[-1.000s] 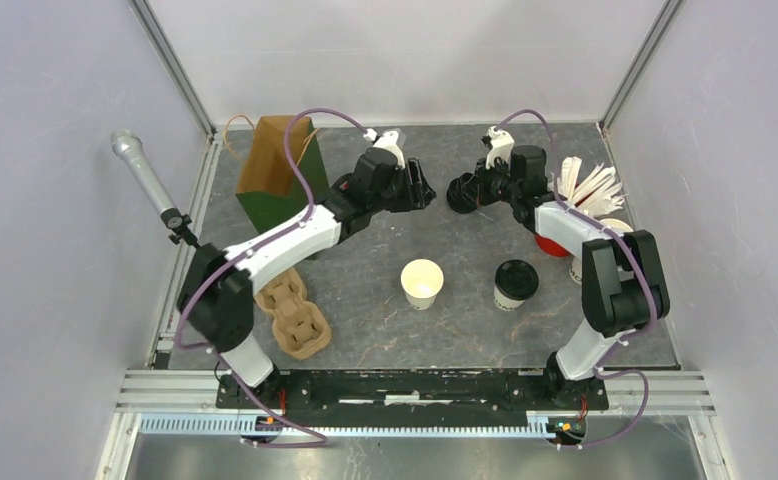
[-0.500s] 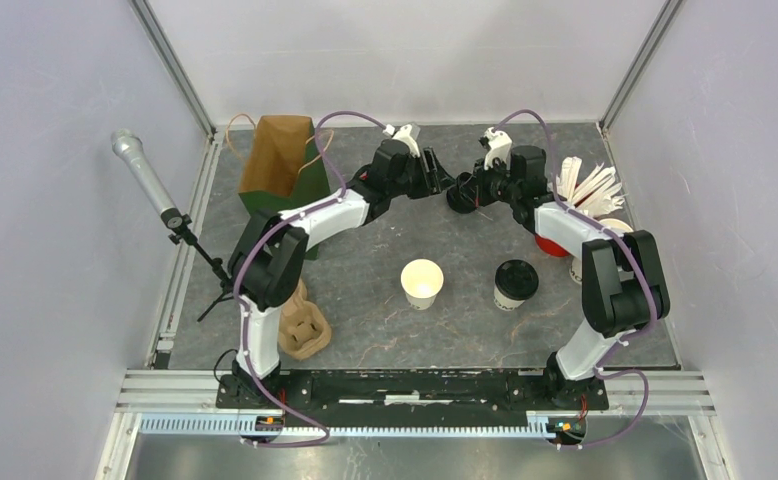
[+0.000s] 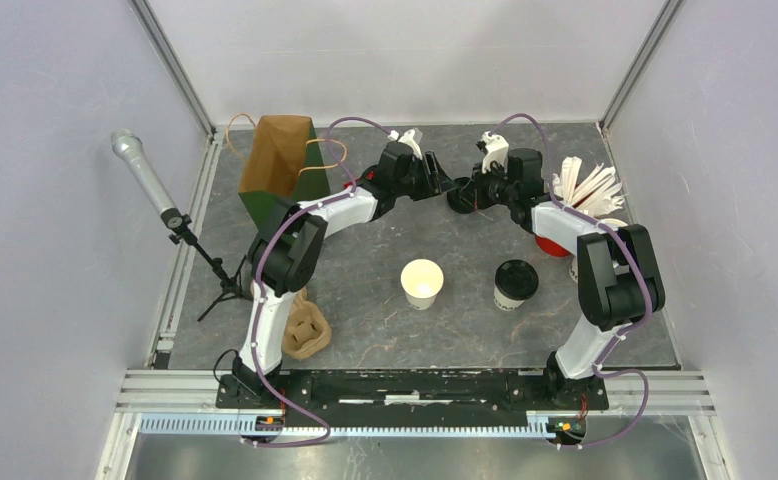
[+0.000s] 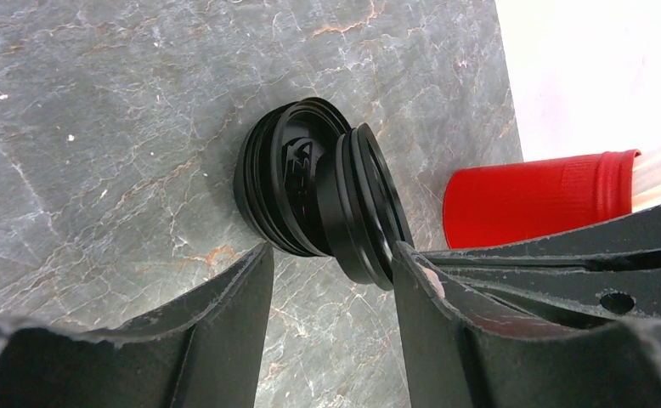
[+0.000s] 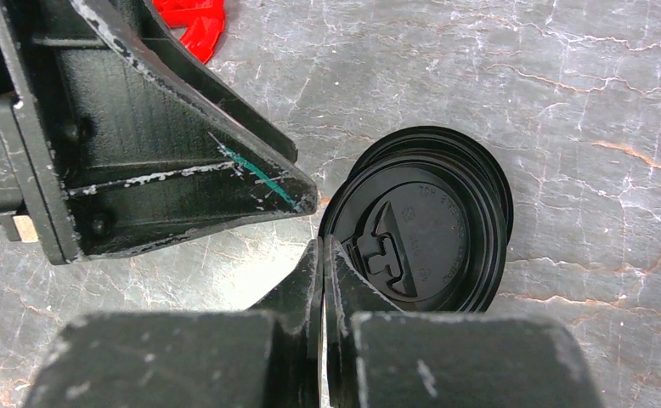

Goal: Pack the takeout coffee

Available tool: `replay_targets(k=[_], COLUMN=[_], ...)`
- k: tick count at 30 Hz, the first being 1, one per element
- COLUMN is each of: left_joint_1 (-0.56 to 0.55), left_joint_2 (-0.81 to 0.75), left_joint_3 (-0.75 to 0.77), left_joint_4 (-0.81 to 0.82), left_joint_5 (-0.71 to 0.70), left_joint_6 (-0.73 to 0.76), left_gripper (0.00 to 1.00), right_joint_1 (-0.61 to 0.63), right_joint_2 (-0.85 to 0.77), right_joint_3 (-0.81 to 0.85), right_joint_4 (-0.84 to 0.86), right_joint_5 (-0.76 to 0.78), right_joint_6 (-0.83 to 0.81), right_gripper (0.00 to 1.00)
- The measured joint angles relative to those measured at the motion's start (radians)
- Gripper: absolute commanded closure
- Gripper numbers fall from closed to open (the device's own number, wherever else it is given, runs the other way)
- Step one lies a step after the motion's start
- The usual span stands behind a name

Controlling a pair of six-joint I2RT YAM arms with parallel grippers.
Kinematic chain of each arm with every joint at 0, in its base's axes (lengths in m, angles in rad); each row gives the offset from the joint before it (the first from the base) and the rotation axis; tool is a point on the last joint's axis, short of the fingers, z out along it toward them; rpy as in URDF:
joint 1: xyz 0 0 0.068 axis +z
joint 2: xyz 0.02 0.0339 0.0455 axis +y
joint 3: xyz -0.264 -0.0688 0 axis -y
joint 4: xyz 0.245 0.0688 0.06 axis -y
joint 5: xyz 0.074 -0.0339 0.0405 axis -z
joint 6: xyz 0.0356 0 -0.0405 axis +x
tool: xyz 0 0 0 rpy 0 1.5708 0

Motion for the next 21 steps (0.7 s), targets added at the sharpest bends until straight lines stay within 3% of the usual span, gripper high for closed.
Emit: replay_targets(k=[21], left_joint_1=[0.003], left_joint_2=[0.059], left_joint_3=[0.040], left_joint_4=[0.008], left_joint_5=[0.009], left_joint_6=[-0.008], left_gripper=[0.43], right_joint_1=[0.000], right_joint_2=[0.011], right_joint_3=[0.013], right_joint_4=[0.001], right_joint_5=[0.007], right_joint_6=[-0.003], right_gripper=[1.00])
